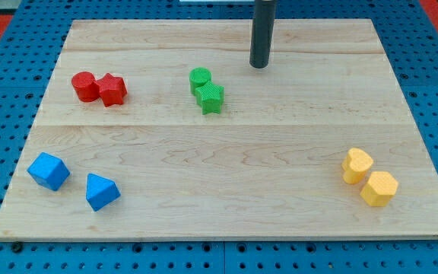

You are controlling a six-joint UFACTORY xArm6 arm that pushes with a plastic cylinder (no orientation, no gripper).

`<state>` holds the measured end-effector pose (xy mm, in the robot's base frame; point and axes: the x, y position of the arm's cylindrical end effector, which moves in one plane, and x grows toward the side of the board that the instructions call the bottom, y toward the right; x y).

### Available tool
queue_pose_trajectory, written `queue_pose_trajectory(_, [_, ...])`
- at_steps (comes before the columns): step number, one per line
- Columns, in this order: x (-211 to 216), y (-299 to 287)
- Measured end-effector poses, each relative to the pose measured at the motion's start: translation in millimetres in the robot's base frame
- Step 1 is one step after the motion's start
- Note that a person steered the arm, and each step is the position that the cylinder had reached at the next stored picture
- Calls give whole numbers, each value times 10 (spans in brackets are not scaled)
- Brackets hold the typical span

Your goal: Push the red blocks to the left of the green blocks

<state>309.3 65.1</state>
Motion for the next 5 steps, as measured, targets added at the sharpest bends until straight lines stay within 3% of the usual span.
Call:
queue_pose_trajectory(3, [-47,105])
queue_pose_trajectory(5, [339,130])
